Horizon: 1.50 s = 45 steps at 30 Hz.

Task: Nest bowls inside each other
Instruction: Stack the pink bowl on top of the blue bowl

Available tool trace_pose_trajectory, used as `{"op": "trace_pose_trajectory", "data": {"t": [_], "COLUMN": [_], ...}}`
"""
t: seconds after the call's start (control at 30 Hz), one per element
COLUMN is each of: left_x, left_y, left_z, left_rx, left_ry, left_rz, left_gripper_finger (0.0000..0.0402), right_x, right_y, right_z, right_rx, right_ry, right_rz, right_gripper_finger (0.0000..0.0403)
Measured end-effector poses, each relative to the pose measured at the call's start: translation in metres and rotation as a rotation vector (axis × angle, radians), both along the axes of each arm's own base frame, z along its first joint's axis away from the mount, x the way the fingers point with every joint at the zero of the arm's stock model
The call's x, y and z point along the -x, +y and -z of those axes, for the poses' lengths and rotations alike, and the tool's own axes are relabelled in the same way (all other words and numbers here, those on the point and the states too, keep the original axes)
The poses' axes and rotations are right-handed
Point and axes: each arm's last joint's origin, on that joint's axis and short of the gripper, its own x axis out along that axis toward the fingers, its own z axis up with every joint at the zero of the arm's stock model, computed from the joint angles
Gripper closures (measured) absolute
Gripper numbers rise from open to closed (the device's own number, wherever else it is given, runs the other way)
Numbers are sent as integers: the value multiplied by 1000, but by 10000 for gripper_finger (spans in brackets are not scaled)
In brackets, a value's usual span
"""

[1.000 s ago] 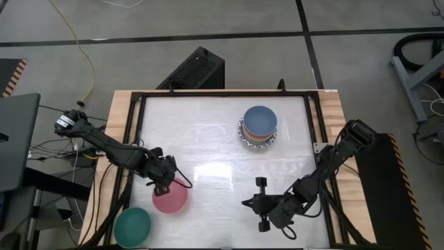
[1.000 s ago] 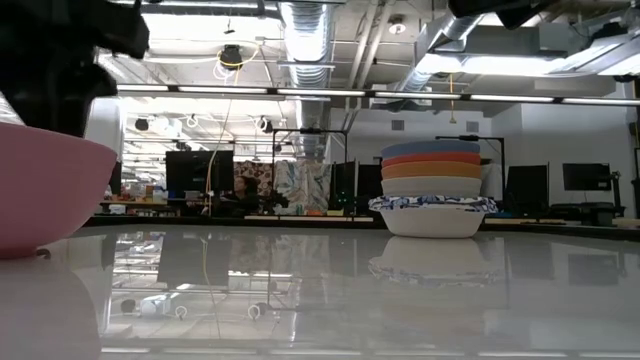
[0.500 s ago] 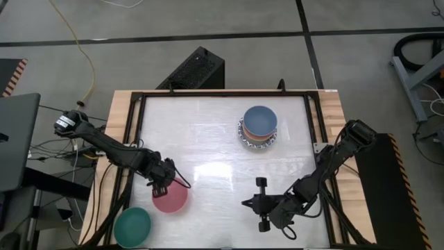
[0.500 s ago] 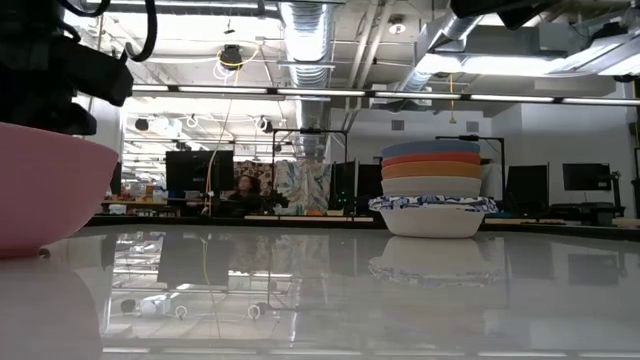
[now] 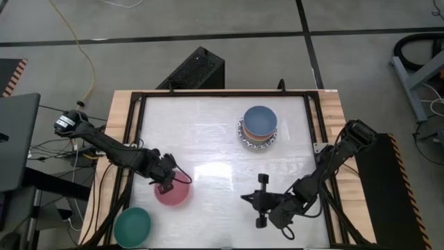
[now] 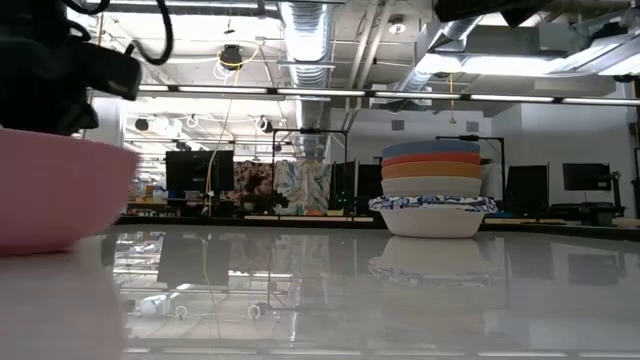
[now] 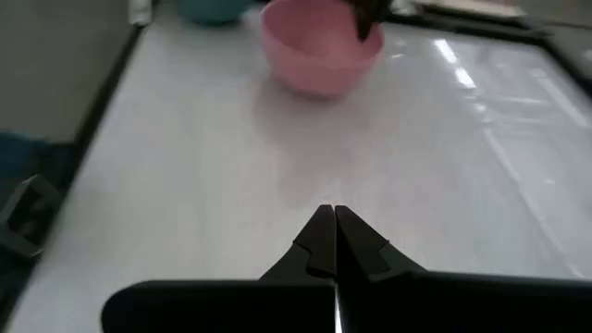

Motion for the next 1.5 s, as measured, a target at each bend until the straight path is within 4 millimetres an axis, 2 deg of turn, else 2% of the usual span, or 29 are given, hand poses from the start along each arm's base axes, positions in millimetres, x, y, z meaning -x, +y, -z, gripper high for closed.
{"op": "trace_pose_trajectory", "data": {"t": [0.27,0.6,0.83,1.07,1.2,1.37,1.5], "left_x": [-12,-40,-51,-58,-65,-76,-80], "left_y": [5,3,4,14,22,31,43], "left_z": [-10,-37,-60,-66,-67,-76,-88], "left_rx": [-236,-577,-863,-877,-819,-753,-817], "left_ry": [-231,-654,-783,-795,-796,-881,-937], "left_rz": [-161,-223,-320,-332,-224,-44,-71], "left_gripper_finger": [401,401,401,401,401,401,401], "right_x": [0,2,0,-14,-20,-21,-20], "right_y": [-7,-13,-20,-40,-48,-52,-50], "right_z": [-3,-8,-12,-11,-11,-12,-12], "right_rx": [88,200,258,263,288,327,341], "right_ry": [-105,-250,-328,-299,-278,-264,-256], "right_rz": [201,430,565,610,625,635,622], "right_gripper_finger": [394,394,394,394,378,349,345]}}
